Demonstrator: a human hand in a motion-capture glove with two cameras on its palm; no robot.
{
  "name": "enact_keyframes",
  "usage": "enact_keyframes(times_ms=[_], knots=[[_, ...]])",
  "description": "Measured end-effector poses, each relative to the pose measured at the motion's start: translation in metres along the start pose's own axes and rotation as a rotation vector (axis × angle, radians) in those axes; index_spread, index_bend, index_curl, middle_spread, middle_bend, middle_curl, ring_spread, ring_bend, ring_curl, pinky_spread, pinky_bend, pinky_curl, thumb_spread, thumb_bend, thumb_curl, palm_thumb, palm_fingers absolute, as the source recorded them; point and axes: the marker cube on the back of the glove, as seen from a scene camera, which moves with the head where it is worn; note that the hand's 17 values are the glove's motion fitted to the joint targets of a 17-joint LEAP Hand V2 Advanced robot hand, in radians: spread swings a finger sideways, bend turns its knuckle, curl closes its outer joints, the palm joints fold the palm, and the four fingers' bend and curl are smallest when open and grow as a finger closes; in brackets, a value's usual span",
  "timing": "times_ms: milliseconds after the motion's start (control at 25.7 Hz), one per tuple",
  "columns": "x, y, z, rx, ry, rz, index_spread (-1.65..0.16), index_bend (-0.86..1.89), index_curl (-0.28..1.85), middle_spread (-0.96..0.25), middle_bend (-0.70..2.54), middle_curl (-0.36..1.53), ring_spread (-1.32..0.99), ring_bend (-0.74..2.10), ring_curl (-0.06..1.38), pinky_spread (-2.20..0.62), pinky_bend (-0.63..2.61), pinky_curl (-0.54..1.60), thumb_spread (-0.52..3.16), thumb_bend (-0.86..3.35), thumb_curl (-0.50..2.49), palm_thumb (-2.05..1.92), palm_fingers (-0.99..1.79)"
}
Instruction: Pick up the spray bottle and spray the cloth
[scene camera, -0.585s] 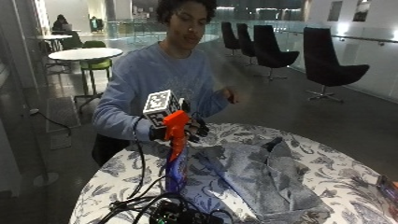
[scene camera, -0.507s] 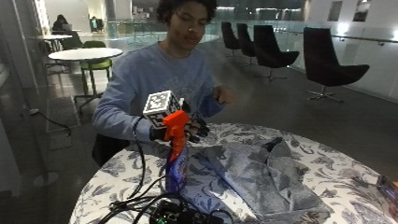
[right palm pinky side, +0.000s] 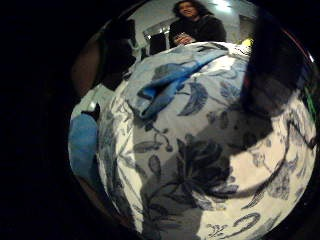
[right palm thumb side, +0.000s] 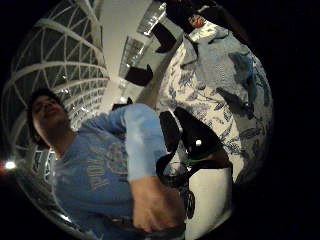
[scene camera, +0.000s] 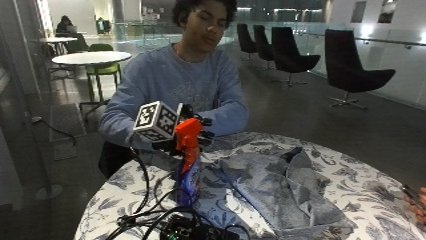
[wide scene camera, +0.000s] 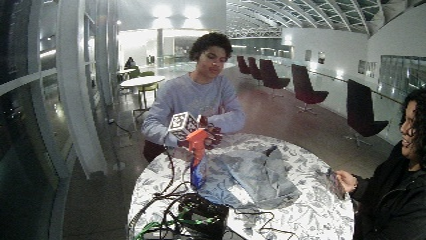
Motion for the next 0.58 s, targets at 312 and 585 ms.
enact_keyframes(times_ms=[312,585], knots=[[0.048,0.015,-0.061,0.403,-0.297,0.244,-0.36,0.08,0.19,-0.03,0.29,0.28,0.02,0.38,0.27,0.2,0.37,0.27,1.01,0.18,0.21,0.5,0.57],[0.088,-0.001,-0.066,0.497,-0.27,0.381,-0.37,0.08,0.18,-0.03,0.31,0.32,0.02,0.39,0.28,0.2,0.39,0.3,1.02,0.11,0.23,0.51,0.54]])
